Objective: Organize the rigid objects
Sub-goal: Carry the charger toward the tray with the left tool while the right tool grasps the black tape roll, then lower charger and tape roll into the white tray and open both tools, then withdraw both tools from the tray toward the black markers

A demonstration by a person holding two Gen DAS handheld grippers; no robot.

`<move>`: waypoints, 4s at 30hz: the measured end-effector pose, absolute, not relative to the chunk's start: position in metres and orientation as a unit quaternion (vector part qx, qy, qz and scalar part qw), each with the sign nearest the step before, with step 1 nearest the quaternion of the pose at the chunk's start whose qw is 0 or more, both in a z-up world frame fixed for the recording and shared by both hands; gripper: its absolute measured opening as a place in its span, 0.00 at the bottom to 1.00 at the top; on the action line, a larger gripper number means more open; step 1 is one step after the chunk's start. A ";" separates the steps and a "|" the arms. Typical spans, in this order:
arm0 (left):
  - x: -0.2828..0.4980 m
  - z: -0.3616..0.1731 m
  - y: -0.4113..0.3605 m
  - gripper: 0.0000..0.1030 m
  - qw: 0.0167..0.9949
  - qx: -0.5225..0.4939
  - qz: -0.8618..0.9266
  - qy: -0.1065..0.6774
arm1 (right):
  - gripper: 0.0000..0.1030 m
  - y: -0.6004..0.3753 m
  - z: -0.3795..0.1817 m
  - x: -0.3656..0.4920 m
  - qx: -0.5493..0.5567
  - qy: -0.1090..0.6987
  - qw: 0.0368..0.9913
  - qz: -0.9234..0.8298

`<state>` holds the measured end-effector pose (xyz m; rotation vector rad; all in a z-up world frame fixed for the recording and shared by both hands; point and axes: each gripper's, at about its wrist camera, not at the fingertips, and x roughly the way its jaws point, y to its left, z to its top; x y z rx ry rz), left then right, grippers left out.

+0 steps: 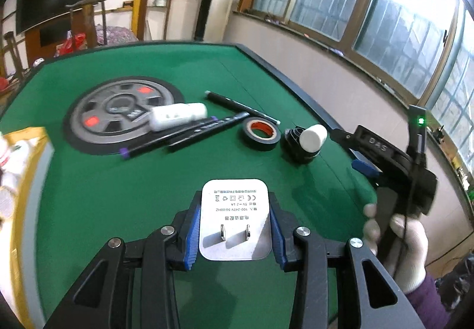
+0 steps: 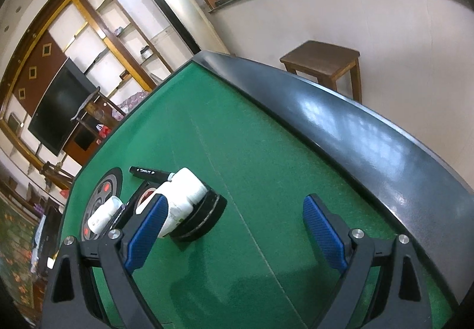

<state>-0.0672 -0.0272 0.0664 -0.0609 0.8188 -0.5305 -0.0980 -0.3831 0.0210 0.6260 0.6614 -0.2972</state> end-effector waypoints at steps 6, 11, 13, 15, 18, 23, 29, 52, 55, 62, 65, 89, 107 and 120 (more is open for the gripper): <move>-0.088 0.077 0.022 0.40 0.900 -0.026 -0.234 0.368 | 0.90 -0.334 0.060 -0.099 0.205 0.299 0.925 -0.111; -0.094 0.079 0.062 0.40 0.898 -0.070 -0.228 0.369 | 0.89 -0.274 0.071 -0.051 0.114 0.388 0.914 0.013; -0.096 0.080 0.081 0.40 0.897 -0.092 -0.224 0.369 | 0.89 -0.255 0.066 -0.033 0.079 0.414 0.906 0.036; -0.096 0.080 0.097 0.40 0.898 -0.105 -0.217 0.368 | 0.86 -0.241 0.059 -0.018 0.045 0.430 0.901 0.044; -0.097 0.082 0.114 0.40 0.901 -0.113 -0.207 0.364 | 0.65 -0.233 0.042 0.002 0.020 0.461 0.886 0.052; -0.095 0.081 0.134 0.41 0.905 -0.120 -0.195 0.358 | 0.64 -0.228 0.027 0.024 -0.029 0.479 0.877 0.033; -0.091 0.074 0.149 0.41 0.905 -0.129 -0.188 0.360 | 0.42 -0.232 0.008 0.042 -0.048 0.505 0.861 0.032; -0.063 0.062 0.275 0.41 0.913 -0.081 -0.001 0.400 | 0.14 -0.154 0.096 -0.049 0.026 0.406 0.898 0.166; -0.044 0.046 0.283 0.41 0.901 -0.069 0.011 0.428 | 0.14 -0.123 0.102 -0.058 0.024 0.402 0.893 0.200; -0.006 0.013 0.288 0.41 0.869 -0.060 0.032 0.491 | 0.14 -0.050 0.105 -0.073 0.010 0.405 0.873 0.270; 0.005 0.008 0.282 0.45 0.863 -0.042 0.030 0.503 | 0.14 -0.018 0.103 -0.076 -0.004 0.408 0.864 0.295; -0.117 0.073 0.357 0.72 0.915 -0.179 -0.001 0.363 | 0.14 0.156 0.024 -0.052 -0.115 0.527 0.757 0.369; -0.127 0.071 0.305 0.75 0.922 -0.127 0.001 0.365 | 0.58 0.092 0.072 -0.077 -0.082 0.421 0.842 0.327; -0.139 0.089 0.157 0.79 0.930 0.031 -0.063 0.360 | 0.66 -0.075 0.065 -0.110 0.067 0.363 0.910 0.186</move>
